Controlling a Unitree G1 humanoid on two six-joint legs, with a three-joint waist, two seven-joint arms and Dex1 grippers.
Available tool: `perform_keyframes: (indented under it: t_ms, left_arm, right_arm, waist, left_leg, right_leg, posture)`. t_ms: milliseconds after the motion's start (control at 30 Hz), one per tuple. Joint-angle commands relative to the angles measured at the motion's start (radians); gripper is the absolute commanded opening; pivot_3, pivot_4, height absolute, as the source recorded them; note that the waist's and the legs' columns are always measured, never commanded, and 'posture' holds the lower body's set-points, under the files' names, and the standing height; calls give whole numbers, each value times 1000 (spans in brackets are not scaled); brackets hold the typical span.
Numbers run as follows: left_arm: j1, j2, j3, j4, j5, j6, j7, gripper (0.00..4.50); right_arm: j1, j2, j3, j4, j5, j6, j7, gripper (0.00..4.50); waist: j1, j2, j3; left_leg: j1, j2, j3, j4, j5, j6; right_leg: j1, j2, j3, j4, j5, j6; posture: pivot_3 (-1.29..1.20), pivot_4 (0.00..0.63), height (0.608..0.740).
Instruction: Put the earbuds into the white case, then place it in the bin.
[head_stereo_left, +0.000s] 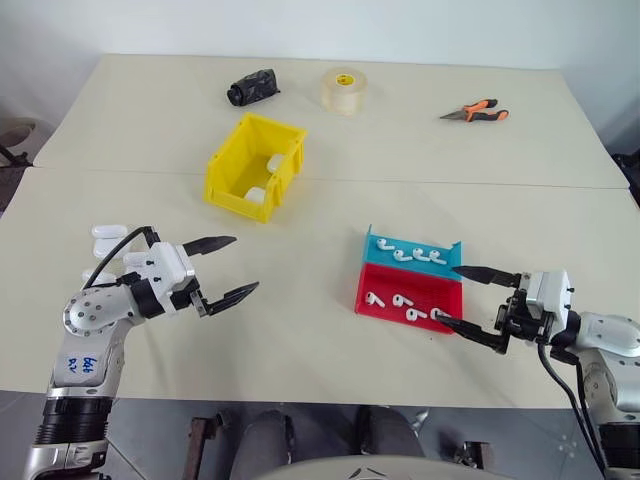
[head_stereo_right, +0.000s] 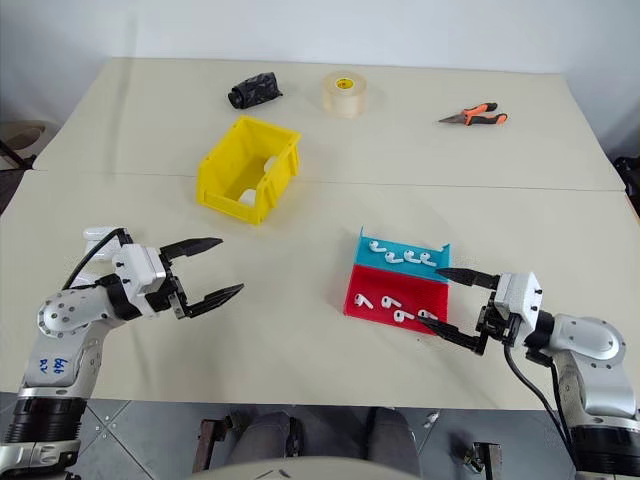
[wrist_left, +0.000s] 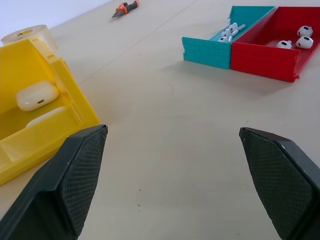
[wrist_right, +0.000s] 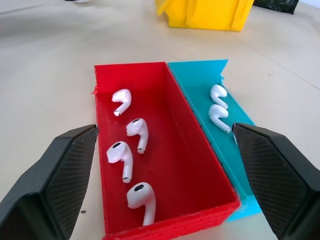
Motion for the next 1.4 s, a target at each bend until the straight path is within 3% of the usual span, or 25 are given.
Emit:
perform_keyframes:
  t_ms: [33, 233, 467, 700, 833, 1000, 1200, 1300, 1400]
  left_arm:
    - [10, 6, 31, -18, 1, -21, 22, 4488]
    - [89, -14, 122, -113, -35, 66, 152, 4488]
    - [416, -161, 331, -411, -27, 221, 461, 4488]
    - [634, -331, 405, -567, 18, 314, 679, 4488]
    - [637, -332, 406, -604, 18, 371, 717, 4488]
    - [577, -175, 542, -656, -174, 681, 727, 4488]
    - [484, 224, 658, -568, -305, 1173, 654, 4488]
    - [411, 417, 597, -466, -323, 1324, 577, 4488]
    - [364, 568, 492, -358, -277, 1337, 505, 4488]
  right_arm:
    - [-24, 10, 0, 9, 14, -16, 15, 4500]
    - [-81, 40, 49, 0, 27, 2, 35, 4500]
    - [-185, 172, 158, -55, 45, -14, 45, 4500]
    - [-233, 225, 228, -49, 33, -25, 84, 4500]
    - [-252, 220, 233, -32, 34, -17, 95, 4500]
    - [-289, 181, 217, 5, 44, 41, 106, 4500]
    - [-315, 159, 211, 33, 48, 76, 114, 4500]
    - [-323, 160, 217, 27, 51, 93, 119, 4500]
    - [-327, 163, 221, 18, 51, 104, 121, 4500]
  waist:
    - [0, 0, 0]
    - [-5, 0, 0]
    - [-11, 0, 0]
    - [19, -1, 0]
    - [21, -1, 0]
    - [15, -1, -1]
    - [16, -1, 0]
    - [15, -1, 0]
    - [12, -1, 0]
  left_leg:
    - [0, 0, 0, 0, 0, 0]
    - [0, 0, 0, 0, 0, 0]
    - [2, 2, -1, -1, 0, 0]
    - [1, 0, -3, 1, -1, 1]
    - [1, 0, -2, 1, -1, 1]
    - [1, 1, -1, 1, 0, 1]
    - [3, 1, 0, 0, 0, 1]
    - [4, 1, 1, -1, 0, 1]
    - [6, 1, 5, -4, -1, 0]
  right_leg:
    - [0, 0, 0, 0, 0, 0]
    - [0, 0, 0, 0, 0, 0]
    - [0, 0, 2, 0, 0, 0]
    - [3, -1, 2, -1, 0, 0]
    - [3, -1, 1, -1, 0, 0]
    - [2, 0, 2, 0, 0, -1]
    - [2, 0, 3, 0, 0, -1]
    - [2, 1, 4, 0, -1, -1]
    - [1, 1, 7, 0, -1, -1]
  posture:
    - [0, 150, 740]
    - [0, 150, 740]
    - [0, 150, 740]
    - [0, 150, 740]
    - [0, 150, 740]
    - [0, 150, 740]
    - [0, 150, 740]
    - [0, 150, 740]
    - [0, 150, 740]
